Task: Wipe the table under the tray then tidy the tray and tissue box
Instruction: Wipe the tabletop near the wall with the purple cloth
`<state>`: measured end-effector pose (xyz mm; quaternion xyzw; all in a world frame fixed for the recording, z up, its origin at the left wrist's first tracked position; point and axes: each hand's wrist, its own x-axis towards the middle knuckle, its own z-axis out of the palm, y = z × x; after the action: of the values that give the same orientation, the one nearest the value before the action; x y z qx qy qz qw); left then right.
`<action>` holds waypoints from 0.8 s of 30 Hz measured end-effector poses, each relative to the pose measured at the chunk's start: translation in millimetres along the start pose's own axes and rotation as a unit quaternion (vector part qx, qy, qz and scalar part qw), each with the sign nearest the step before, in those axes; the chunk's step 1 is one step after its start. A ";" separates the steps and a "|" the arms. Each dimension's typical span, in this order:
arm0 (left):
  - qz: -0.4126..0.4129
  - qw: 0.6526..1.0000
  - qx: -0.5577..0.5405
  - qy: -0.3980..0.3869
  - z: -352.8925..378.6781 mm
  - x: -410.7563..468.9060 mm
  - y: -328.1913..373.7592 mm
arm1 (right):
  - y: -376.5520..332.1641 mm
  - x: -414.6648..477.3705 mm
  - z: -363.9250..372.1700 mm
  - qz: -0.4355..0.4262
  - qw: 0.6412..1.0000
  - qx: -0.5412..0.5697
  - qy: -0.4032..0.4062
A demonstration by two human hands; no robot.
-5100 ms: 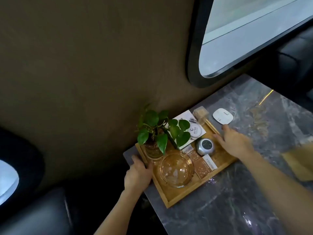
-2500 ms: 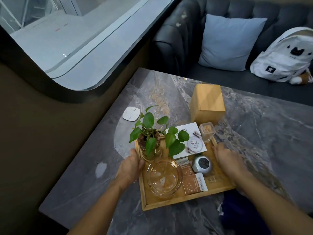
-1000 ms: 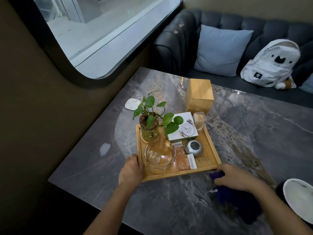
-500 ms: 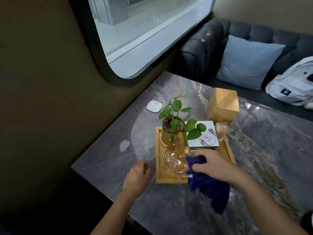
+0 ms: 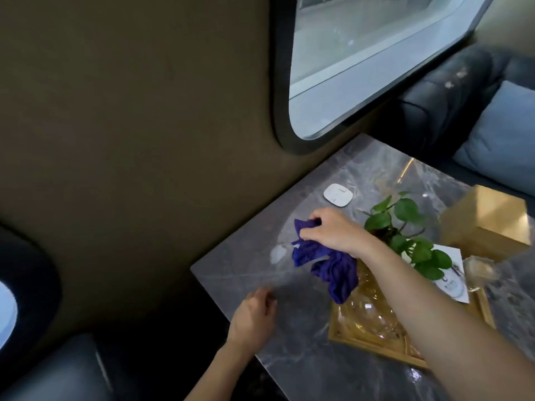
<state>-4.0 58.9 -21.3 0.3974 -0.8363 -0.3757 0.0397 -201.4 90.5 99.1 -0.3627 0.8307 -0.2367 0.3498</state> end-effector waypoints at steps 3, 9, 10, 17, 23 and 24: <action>-0.015 0.999 0.010 0.026 -9.9 9.3 -11.6 | -5.6 37.7 3.6 0.006 1.000 -0.027 0.011; -0.043 0.994 0.036 0.092 -24.4 35.5 -29.1 | 9.2 101.9 13.9 0.020 0.991 -0.089 0.095; -0.042 0.992 0.038 0.109 -25.6 38.6 -30.6 | 14.6 107.0 16.9 0.024 0.990 -0.101 0.096; -0.076 0.985 0.064 0.142 -31.9 52.3 -37.1 | 49.2 109.9 41.1 -0.053 0.962 -0.258 0.075; -0.085 0.967 0.210 0.121 -22.8 59.4 -60.7 | 71.2 112.8 52.1 -0.062 0.961 -0.248 0.104; -0.084 0.965 0.219 0.118 -21.8 60.3 -61.3 | 72.2 113.1 54.5 -0.066 0.965 -0.224 0.122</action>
<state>1.8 -20.6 -60.2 0.5067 -0.8512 -0.1357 0.0182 -247.6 41.1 -29.0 -0.4538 0.8733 -0.1096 0.1392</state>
